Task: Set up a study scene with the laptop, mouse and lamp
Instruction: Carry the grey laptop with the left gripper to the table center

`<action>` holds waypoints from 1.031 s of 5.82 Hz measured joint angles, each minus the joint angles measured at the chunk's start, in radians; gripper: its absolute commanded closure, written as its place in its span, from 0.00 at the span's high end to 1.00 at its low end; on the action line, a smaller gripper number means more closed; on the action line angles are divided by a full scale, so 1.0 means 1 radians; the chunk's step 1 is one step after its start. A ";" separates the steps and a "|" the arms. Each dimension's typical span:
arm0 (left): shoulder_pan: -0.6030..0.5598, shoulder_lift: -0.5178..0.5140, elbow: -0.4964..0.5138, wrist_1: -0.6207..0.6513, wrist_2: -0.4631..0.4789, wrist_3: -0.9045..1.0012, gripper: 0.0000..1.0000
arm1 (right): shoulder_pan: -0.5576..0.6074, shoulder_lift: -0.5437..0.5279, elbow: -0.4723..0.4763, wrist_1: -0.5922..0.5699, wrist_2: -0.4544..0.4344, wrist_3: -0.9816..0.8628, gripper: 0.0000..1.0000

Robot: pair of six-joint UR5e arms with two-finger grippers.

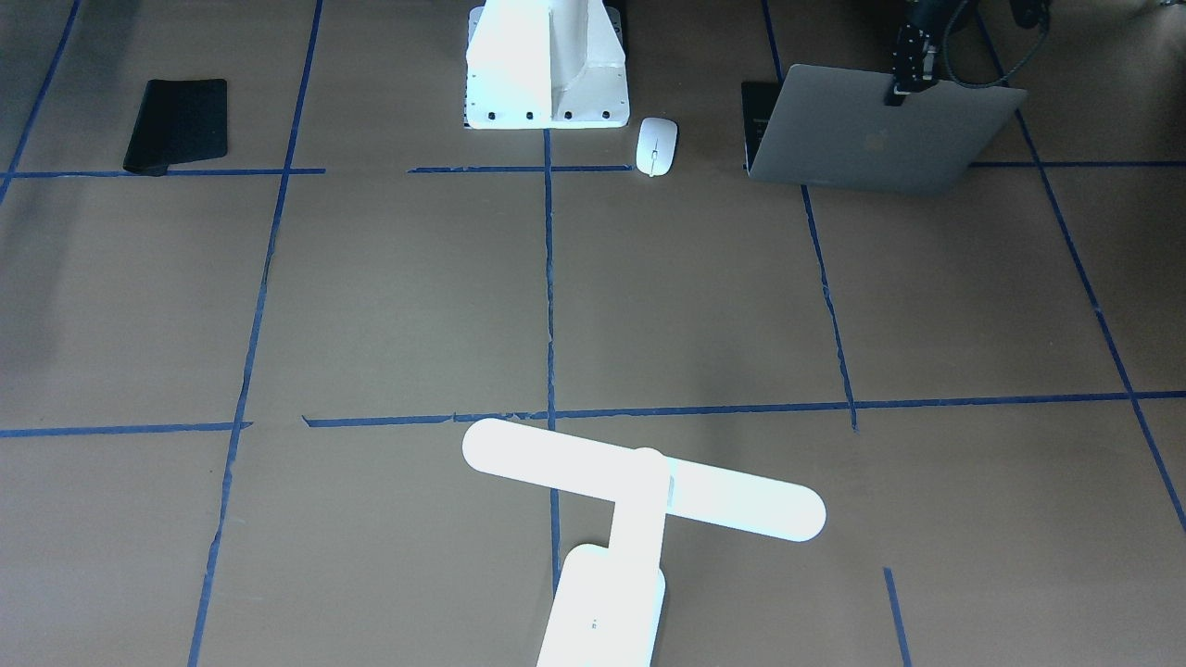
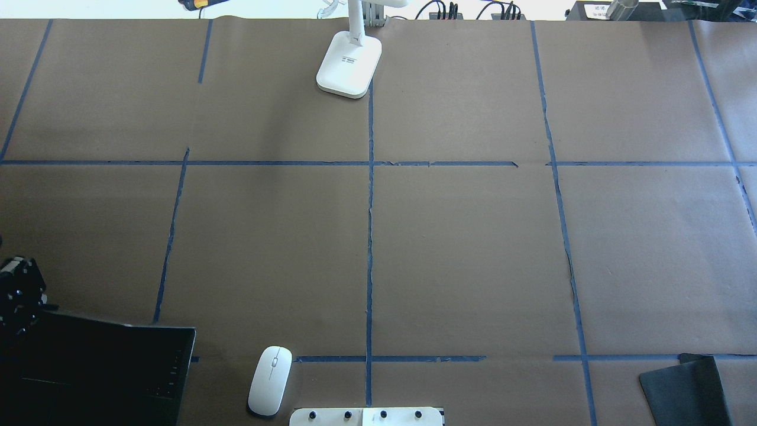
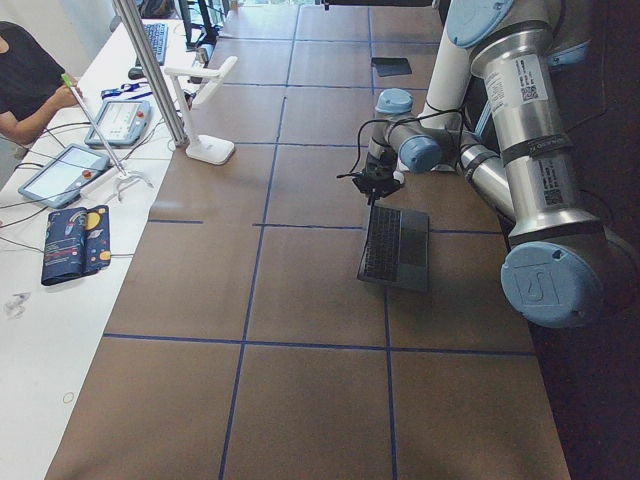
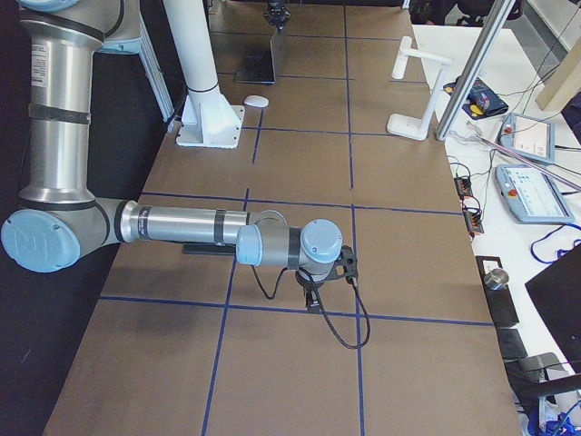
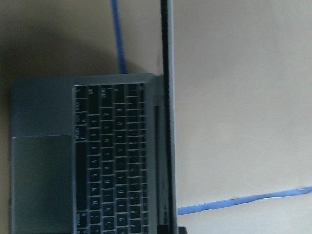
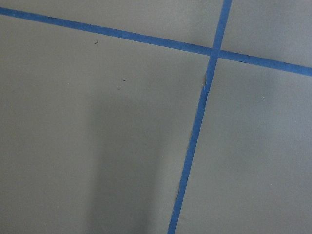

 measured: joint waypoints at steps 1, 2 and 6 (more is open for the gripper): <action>-0.060 -0.028 0.008 0.013 -0.001 0.072 0.00 | -0.001 0.000 -0.001 -0.001 0.010 0.000 1.00; -0.111 -0.094 0.028 0.047 -0.002 0.123 0.00 | -0.004 0.000 -0.004 -0.001 0.015 0.000 1.00; -0.258 -0.614 0.274 0.301 -0.009 0.243 0.00 | -0.012 0.000 -0.042 0.000 0.032 -0.001 1.00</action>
